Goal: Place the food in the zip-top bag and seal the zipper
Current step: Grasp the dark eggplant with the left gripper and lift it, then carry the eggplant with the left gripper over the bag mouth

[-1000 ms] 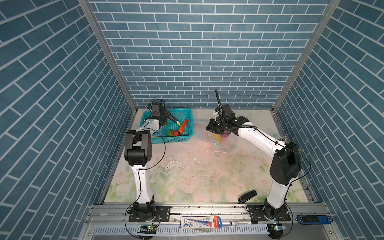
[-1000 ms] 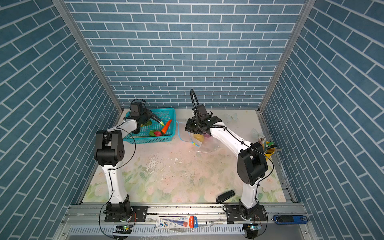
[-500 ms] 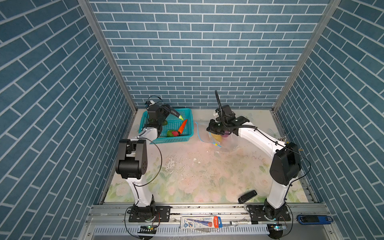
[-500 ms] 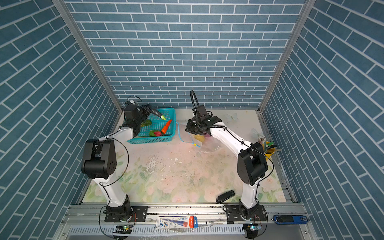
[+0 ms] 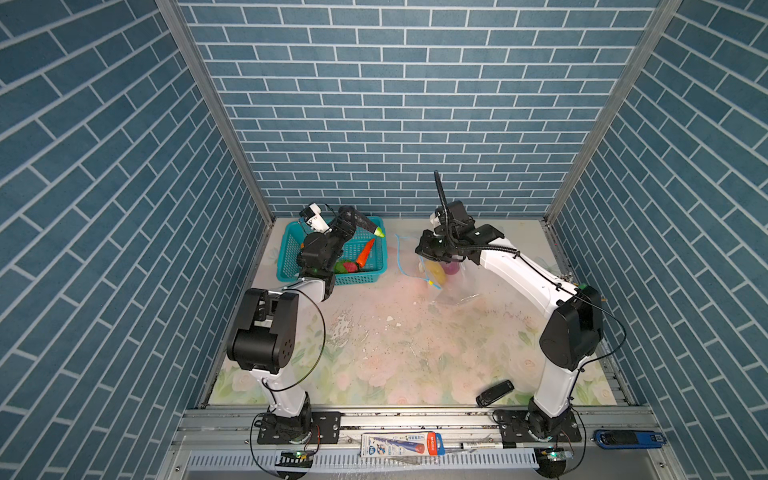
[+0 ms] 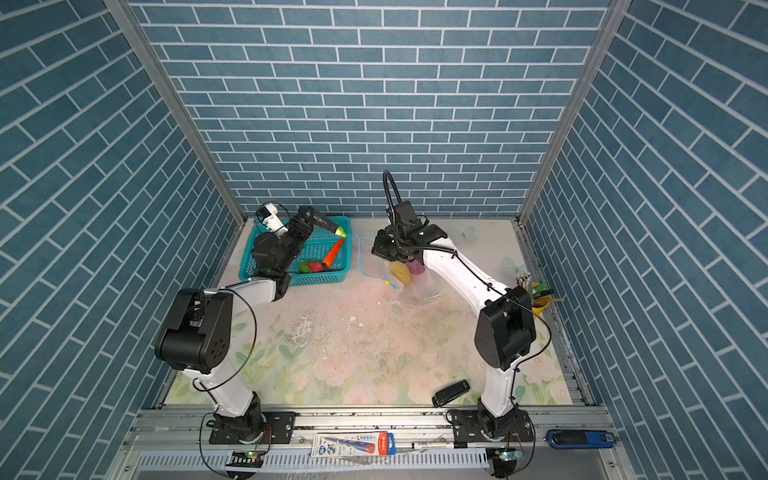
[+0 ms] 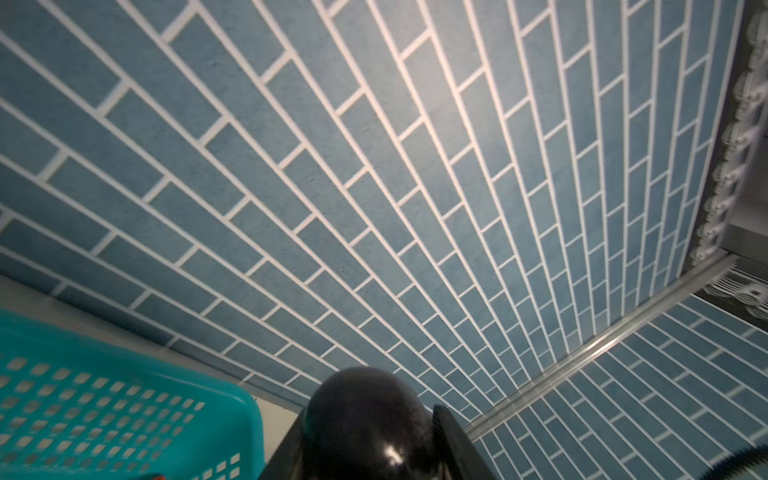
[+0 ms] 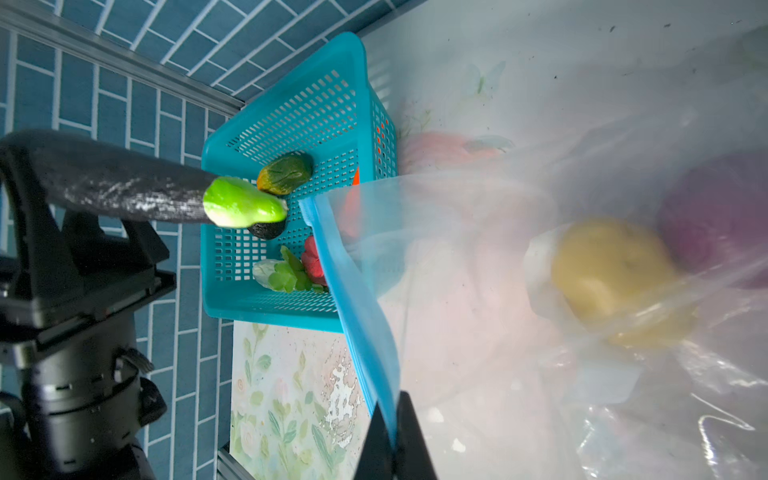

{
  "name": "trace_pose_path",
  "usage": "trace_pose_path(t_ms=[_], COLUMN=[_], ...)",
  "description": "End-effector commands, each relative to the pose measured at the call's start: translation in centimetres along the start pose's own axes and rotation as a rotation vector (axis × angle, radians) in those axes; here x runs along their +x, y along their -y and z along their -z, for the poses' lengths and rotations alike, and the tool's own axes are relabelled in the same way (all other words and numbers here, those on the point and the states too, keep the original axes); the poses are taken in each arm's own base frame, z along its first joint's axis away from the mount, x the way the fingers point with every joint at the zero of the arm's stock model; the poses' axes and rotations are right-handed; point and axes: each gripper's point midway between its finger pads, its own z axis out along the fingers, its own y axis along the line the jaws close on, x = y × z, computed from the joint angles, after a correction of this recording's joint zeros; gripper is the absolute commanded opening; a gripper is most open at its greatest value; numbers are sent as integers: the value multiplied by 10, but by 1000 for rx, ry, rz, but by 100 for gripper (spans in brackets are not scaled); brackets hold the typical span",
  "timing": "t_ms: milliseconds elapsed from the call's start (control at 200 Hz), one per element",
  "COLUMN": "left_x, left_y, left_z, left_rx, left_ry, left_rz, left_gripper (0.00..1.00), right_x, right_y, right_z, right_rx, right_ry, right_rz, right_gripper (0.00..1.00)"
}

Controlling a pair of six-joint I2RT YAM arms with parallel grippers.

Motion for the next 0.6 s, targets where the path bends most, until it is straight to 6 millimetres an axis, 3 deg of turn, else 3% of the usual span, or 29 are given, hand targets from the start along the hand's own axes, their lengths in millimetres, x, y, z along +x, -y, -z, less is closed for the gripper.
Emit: trace_pose_path(t_ms=[0,240,595], left_x=[-21,-11,31], left_y=[51,92,113], left_z=[10,18,21], left_rx=[144,210,248], left_ry=[103,111,63], left_rz=[-73,-138,-227], left_gripper=[41,41,42], right_x=[-16,-39,-51], right_y=[2,10,3], right_z=[5,9,23], right_rx=[29,66,47], right_ry=[31,93,134], right_rz=[-61,-133,-168], right_gripper=[0,0,0])
